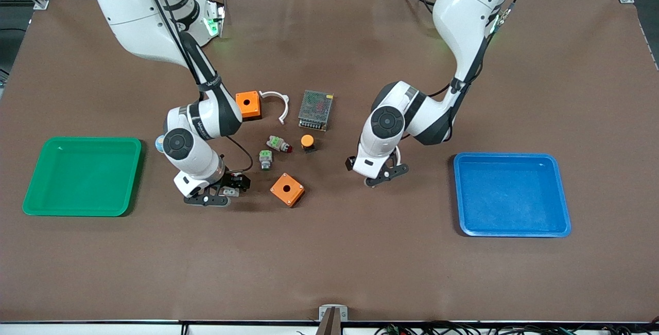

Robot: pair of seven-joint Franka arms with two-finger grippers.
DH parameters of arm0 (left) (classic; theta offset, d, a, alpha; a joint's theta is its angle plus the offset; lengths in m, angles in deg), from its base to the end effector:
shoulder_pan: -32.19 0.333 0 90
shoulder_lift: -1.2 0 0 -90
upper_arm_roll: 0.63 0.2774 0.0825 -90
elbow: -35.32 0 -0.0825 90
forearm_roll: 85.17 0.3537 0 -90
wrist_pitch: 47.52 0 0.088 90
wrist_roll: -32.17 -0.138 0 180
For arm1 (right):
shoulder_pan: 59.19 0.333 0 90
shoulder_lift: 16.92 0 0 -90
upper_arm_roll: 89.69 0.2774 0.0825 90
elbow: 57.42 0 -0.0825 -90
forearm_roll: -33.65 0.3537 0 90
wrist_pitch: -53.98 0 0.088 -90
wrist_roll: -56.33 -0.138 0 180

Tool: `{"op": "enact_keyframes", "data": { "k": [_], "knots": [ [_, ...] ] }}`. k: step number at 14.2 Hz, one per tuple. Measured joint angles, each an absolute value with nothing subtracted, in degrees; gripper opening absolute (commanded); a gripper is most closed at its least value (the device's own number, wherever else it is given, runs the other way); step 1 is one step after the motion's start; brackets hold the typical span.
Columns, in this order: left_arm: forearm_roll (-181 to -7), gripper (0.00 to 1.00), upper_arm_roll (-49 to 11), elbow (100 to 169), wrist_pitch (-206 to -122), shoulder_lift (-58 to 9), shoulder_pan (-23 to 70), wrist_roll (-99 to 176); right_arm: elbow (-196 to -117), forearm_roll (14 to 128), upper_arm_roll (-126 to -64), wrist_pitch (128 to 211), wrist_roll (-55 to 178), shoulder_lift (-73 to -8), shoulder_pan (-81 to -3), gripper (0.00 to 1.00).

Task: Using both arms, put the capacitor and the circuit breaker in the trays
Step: 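Grasp the breaker with the right gripper while the left gripper grasps the capacitor, then carry the breaker to the green tray with the right gripper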

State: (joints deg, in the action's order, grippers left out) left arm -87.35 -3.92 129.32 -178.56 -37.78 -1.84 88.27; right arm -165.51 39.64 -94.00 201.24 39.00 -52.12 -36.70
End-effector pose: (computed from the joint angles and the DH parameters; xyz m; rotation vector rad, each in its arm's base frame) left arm 0.5071 -0.3857 0.1758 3.0676 0.5668 -0.1088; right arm 0.5724 0.1883 0.1473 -3.1008 0.0866 -0.0988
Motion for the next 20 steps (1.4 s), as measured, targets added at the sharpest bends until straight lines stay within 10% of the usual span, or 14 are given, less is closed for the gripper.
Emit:
{"op": "enact_keyframes", "data": {
  "k": [4, 10, 20],
  "knots": [
    [-86.26, 0.78, -3.85, 130.2, -178.72, -37.94, -1.83, 88.27, -166.94, 39.65, -94.09, 201.61, 38.18, -52.1, -36.7, 0.01],
    [-86.25, 0.53, -3.86, 130.65, -178.74, -37.95, -2.17, 88.27, -163.71, 39.66, -95.63, 193.02, 38.5, -50.33, -40.1, 0.0],
    [-86.18, 0.17, -3.84, 131.24, -179.06, -37.95, -2.21, 88.25, -160.75, 39.6, -96.29, 185.7, 73.95, -45.81, -70.42, 0.0]
  ]
}}
